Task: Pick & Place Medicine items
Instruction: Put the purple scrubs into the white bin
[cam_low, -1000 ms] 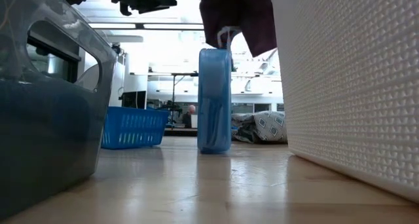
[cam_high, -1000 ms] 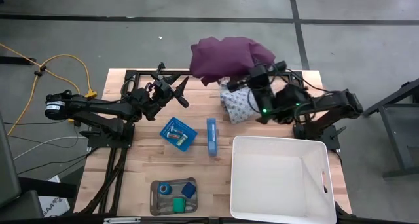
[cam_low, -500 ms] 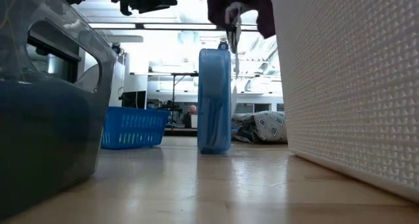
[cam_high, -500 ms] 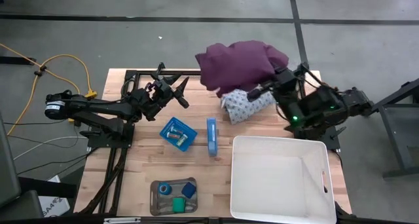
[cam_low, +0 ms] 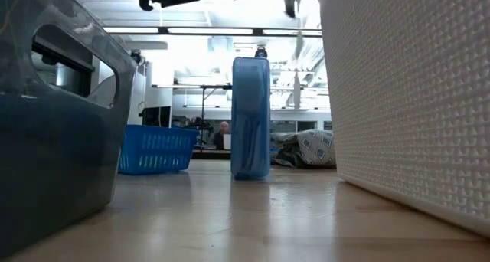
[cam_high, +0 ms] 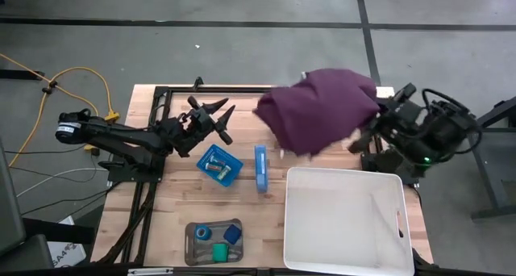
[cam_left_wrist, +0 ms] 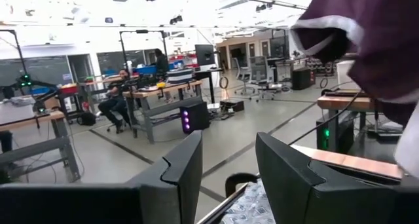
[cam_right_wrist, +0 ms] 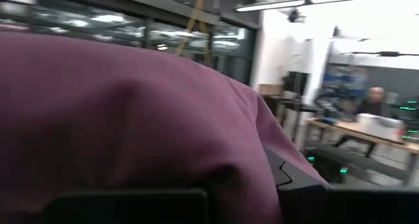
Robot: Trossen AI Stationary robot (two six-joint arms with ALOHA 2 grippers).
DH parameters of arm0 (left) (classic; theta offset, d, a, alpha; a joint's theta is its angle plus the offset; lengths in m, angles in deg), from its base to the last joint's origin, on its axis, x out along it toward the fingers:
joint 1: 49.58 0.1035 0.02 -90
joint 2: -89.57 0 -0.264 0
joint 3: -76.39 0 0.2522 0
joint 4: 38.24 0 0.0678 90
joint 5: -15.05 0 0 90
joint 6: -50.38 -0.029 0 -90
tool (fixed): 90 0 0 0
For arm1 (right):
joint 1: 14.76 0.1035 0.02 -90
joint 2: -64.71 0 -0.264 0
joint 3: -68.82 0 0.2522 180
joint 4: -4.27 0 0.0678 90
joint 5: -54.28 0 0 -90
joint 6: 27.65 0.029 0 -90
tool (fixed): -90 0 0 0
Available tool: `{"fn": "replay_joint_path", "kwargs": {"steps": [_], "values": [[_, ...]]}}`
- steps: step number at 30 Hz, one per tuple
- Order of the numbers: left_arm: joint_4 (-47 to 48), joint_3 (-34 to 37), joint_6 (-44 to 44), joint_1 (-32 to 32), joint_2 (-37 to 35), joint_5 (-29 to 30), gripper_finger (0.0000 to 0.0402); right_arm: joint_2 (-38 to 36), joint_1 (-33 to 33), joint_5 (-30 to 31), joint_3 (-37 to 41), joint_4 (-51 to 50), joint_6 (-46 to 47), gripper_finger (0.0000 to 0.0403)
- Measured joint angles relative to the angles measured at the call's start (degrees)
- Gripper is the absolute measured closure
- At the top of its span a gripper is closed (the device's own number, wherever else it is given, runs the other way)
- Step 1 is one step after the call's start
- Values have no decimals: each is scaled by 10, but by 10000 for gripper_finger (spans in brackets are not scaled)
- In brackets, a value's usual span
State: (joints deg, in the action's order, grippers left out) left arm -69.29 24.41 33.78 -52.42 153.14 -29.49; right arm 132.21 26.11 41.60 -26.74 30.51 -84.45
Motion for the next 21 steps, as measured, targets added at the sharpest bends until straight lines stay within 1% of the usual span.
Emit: {"fn": "replay_joint_path", "kwargs": {"steps": [10,14,19,21], "values": [[-7,0,3,-44,0,4,265,-15,174,12,0,-8,45,376],[-7,0,6,-56,0,4,265,-15,239,52,0,-9,78,376],[-7,0,20,-66,0,4,265,-10,311,66,0,-10,115,376],[-7,0,25,-68,0,4,265,-5,333,93,0,-11,135,376]]}}
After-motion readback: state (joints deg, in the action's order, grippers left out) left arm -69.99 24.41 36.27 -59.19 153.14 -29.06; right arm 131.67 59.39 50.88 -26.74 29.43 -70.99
